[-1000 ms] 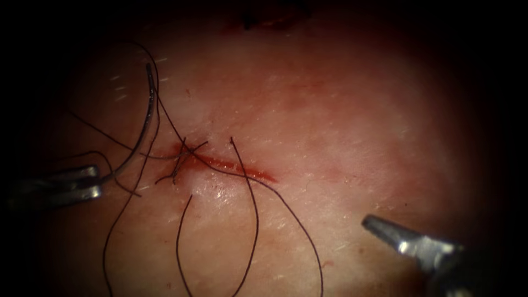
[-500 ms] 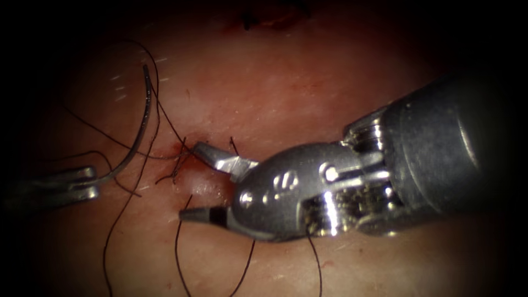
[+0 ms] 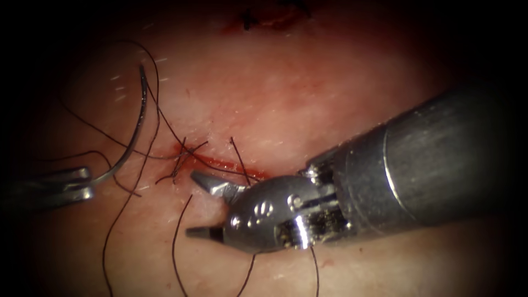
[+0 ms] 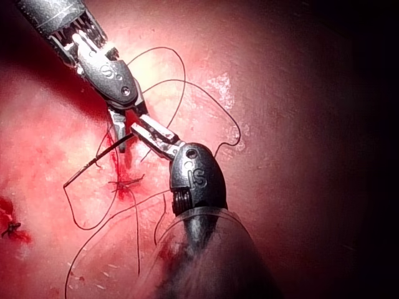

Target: Wound Closure

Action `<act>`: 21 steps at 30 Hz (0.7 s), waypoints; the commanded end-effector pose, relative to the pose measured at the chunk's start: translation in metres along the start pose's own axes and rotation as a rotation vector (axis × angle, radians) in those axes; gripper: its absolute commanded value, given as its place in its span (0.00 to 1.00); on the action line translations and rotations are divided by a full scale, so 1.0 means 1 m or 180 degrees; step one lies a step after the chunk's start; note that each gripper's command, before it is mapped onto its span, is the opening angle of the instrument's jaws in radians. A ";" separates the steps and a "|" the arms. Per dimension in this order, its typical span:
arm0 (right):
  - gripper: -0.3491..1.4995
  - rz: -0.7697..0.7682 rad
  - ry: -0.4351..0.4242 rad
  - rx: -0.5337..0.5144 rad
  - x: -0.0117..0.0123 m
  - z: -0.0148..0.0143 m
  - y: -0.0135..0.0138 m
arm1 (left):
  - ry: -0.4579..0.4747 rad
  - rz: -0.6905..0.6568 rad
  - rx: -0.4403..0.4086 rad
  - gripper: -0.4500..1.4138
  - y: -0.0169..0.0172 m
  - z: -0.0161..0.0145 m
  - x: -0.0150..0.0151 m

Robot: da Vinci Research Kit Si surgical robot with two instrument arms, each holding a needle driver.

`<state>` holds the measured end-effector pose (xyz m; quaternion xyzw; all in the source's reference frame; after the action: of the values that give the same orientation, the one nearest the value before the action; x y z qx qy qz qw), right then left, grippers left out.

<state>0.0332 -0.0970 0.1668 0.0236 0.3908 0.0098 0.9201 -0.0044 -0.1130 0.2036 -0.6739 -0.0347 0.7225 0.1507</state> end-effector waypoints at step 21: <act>0.00 0.0303 -0.0070 0.0195 -0.0021 -0.0007 -0.0040 | 0.0004 -0.0026 0.0005 0.00 0.0016 0.0005 -0.0001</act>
<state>0.0298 -0.0998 0.1669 0.0656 0.3779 0.0416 0.9226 -0.0039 -0.1131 0.2036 -0.6730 -0.0344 0.7232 0.1513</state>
